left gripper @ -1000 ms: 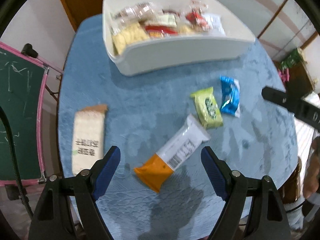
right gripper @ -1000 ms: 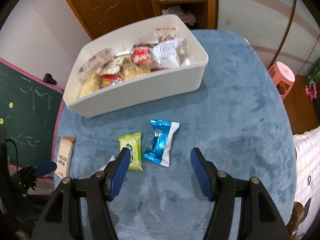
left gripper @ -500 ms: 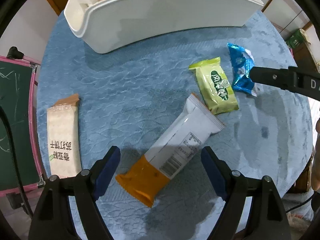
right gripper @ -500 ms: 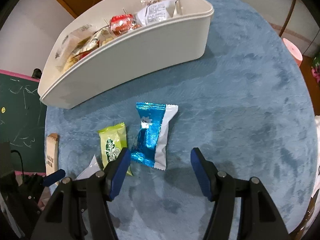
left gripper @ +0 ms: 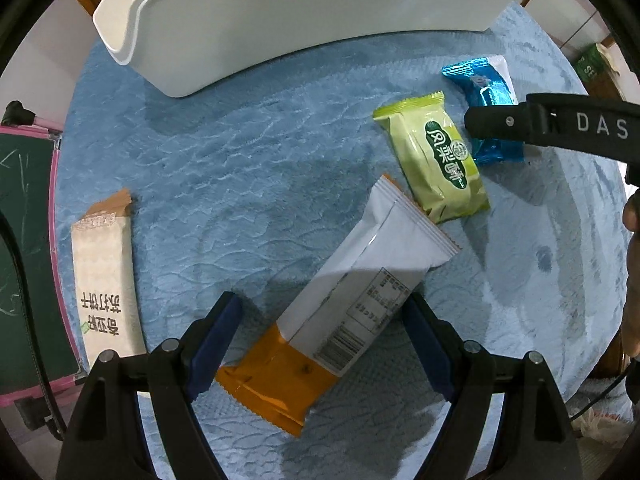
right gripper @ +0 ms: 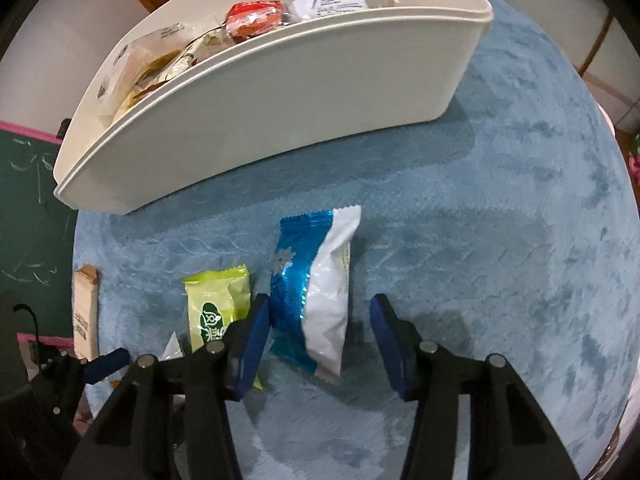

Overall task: Organize snacks
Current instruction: 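Grasp the white-orange bar with the left tool while the right tool grasps the blue-wrapped cake, then lift both held packs toward the white bin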

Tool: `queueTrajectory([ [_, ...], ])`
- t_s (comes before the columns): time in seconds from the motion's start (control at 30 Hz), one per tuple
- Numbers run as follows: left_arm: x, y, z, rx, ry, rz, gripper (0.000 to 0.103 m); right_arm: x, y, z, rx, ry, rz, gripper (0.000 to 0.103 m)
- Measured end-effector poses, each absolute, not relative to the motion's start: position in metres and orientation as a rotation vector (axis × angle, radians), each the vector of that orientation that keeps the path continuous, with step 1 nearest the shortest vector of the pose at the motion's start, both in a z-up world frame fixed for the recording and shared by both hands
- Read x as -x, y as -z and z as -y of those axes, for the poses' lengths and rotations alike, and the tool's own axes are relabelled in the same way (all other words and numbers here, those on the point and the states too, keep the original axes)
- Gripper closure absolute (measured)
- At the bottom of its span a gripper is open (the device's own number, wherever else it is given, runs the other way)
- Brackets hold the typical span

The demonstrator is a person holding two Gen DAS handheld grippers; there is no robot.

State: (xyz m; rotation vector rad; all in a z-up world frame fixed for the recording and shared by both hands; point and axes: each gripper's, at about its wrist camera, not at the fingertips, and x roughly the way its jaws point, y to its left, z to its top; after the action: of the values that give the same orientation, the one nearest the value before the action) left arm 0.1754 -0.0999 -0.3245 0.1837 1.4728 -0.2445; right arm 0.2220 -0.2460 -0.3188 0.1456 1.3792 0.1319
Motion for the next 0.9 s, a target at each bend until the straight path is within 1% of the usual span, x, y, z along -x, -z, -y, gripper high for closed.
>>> queueTrajectory([
  [0.1,-0.173,0.324,0.103,-0.183,0.245,-1.472,0.023,-0.221,0.32,0.24,-0.098,-0.138,-1.357,0.054],
  [0.13,-0.178,0.328,0.099,-0.179,0.245,-1.472,0.027,-0.22,0.32,0.238,-0.079,-0.139,-1.348,0.055],
  [0.17,-0.178,0.327,0.098,-0.176,0.241,-1.47,0.034,-0.219,0.32,0.237,-0.065,-0.14,-1.34,0.058],
  [0.2,-0.178,0.327,0.098,-0.169,0.24,-1.467,0.038,-0.218,0.32,0.237,-0.057,-0.14,-1.334,0.058],
  [0.23,-0.177,0.325,0.097,-0.162,0.241,-1.462,0.05,-0.218,0.32,0.235,-0.056,-0.144,-1.331,0.062],
  [0.27,-0.176,0.325,0.097,-0.16,0.238,-1.459,0.055,-0.218,0.32,0.235,-0.059,-0.152,-1.327,0.066],
  [0.33,-0.176,0.323,0.095,-0.146,0.231,-1.463,0.058,-0.218,0.319,0.235,-0.067,-0.16,-1.323,0.072],
  [0.37,-0.176,0.323,0.093,-0.133,0.225,-1.465,0.06,-0.215,0.321,0.231,-0.063,-0.158,-1.321,0.073],
  [0.53,-0.172,0.318,0.087,-0.1,0.217,-1.467,0.064,-0.21,0.319,0.224,-0.075,-0.151,-1.319,0.078],
  [0.73,-0.165,0.292,0.085,-0.081,0.23,-1.423,0.065,-0.201,0.309,0.22,-0.068,-0.161,-1.323,0.079],
  [0.9,-0.167,0.257,0.086,-0.067,0.246,-1.368,0.065,-0.184,0.286,0.206,-0.032,-0.188,-1.284,0.079],
])
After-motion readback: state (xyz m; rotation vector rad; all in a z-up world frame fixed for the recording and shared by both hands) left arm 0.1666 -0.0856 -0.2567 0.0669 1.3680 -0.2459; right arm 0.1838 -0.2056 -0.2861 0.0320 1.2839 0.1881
